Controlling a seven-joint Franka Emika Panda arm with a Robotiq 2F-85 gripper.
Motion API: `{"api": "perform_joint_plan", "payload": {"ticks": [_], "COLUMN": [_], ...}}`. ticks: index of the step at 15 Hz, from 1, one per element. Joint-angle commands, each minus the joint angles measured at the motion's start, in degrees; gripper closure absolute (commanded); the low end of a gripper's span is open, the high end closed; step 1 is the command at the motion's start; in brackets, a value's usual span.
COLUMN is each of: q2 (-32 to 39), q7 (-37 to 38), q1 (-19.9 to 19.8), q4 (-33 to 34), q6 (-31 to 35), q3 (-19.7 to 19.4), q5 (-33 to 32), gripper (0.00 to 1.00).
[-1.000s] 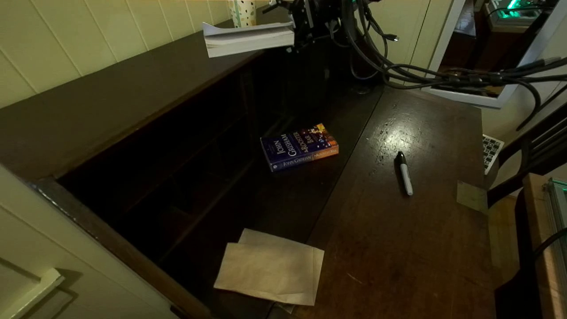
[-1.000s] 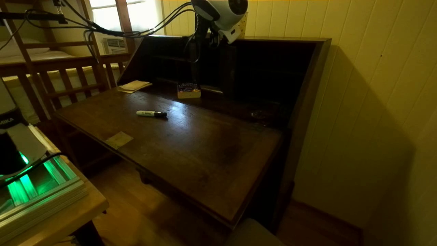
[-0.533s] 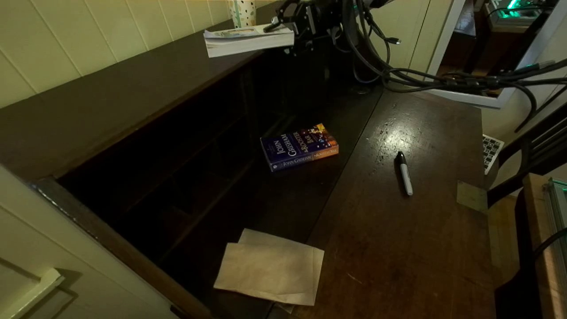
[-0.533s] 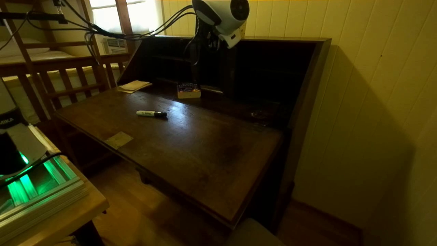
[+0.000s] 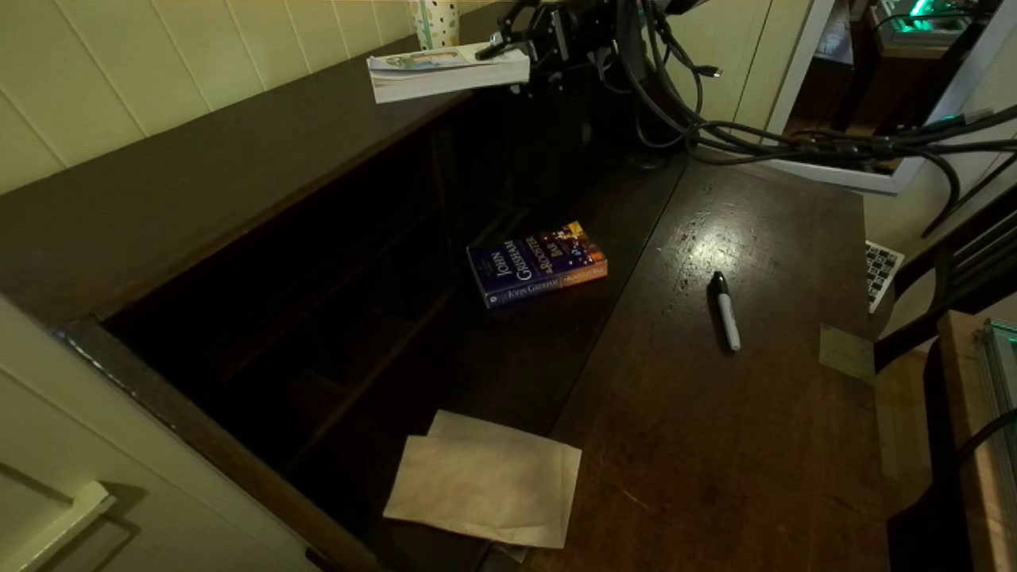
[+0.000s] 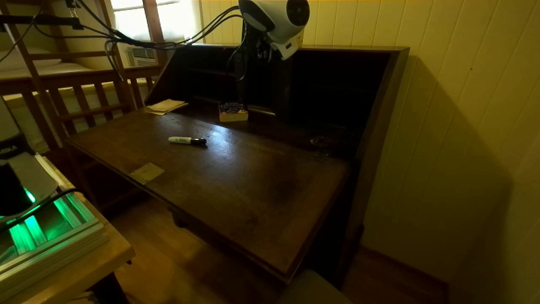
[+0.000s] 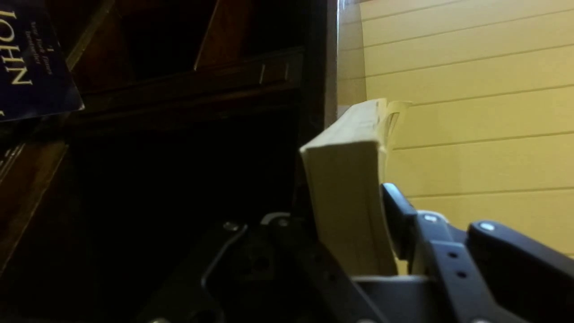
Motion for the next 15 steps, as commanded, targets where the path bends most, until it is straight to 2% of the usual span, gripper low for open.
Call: {"api": "perform_joint_plan", "payload": {"ticks": [1,12,13,14,15], "q2": [0.8,1.4,1.4,1.3,1.2], "q7": [4.0,8.8,8.8,9.0,9.4], "q1": [0.1,0.3,0.4,0.4,0.5], "q4": [2.1,4.5,4.6,4.7,4.8], "q6": [-3.2,-5.5,-5.1,-4.9,-5.7], "q3": [-0.5,-0.9,-0.8,-0.8,-0.8], "q5": [-2.3,-8.3,-8.2,-8.3,-9.0], "gripper": [0.84,0.84,0.55,0.37,0.3]}}
